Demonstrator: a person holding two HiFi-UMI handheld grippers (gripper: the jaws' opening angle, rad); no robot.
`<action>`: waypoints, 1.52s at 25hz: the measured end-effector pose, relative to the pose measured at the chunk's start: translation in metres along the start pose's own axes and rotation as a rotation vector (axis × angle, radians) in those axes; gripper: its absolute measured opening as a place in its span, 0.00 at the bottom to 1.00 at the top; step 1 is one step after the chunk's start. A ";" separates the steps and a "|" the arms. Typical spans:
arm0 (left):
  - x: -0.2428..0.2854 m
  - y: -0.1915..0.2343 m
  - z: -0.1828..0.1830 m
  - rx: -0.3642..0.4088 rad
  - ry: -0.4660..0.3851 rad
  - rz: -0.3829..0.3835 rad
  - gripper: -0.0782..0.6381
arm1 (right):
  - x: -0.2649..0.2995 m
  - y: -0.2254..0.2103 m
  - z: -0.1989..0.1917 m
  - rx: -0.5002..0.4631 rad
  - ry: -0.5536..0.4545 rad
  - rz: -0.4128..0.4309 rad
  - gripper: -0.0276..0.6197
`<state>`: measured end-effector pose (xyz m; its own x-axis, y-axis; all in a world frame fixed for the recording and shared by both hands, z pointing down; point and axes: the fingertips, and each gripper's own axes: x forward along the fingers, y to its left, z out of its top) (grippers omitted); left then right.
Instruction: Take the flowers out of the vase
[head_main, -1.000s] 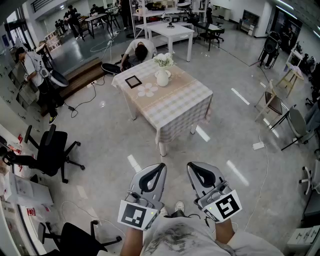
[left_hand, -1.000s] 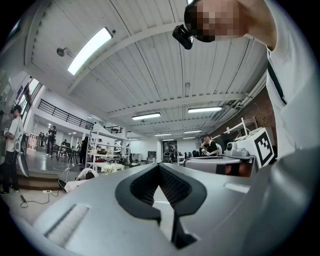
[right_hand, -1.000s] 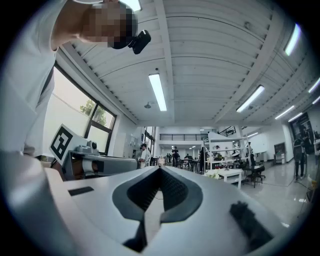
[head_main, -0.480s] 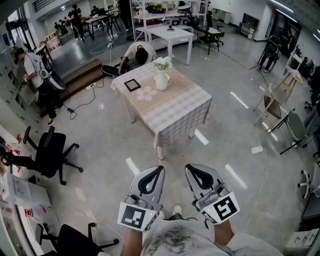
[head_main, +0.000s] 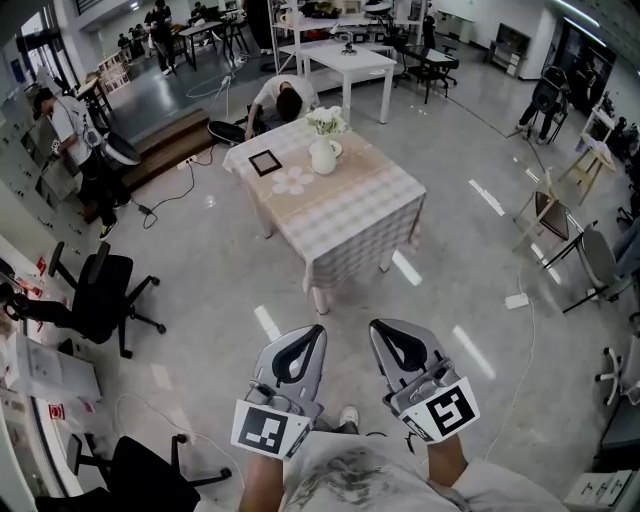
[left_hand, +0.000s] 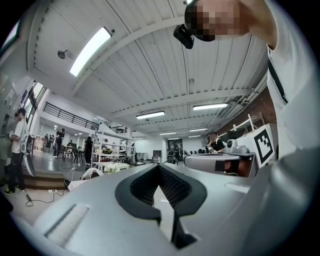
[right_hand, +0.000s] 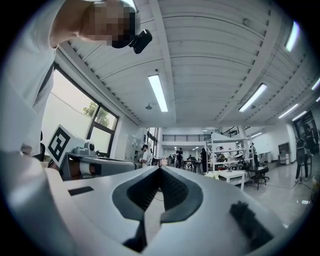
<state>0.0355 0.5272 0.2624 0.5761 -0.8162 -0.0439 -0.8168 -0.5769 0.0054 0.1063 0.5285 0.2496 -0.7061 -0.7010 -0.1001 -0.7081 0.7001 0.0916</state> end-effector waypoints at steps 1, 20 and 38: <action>0.002 0.000 0.000 0.007 -0.003 0.004 0.12 | 0.000 -0.002 0.000 0.001 -0.001 0.004 0.07; 0.075 0.070 -0.010 0.002 0.035 -0.026 0.12 | 0.083 -0.057 -0.019 0.017 -0.001 -0.010 0.07; 0.116 0.157 0.000 -0.010 -0.006 -0.082 0.12 | 0.179 -0.081 -0.034 -0.010 0.036 -0.044 0.07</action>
<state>-0.0259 0.3419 0.2586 0.6405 -0.7663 -0.0508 -0.7669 -0.6417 0.0117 0.0372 0.3419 0.2584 -0.6740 -0.7356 -0.0688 -0.7383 0.6673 0.0979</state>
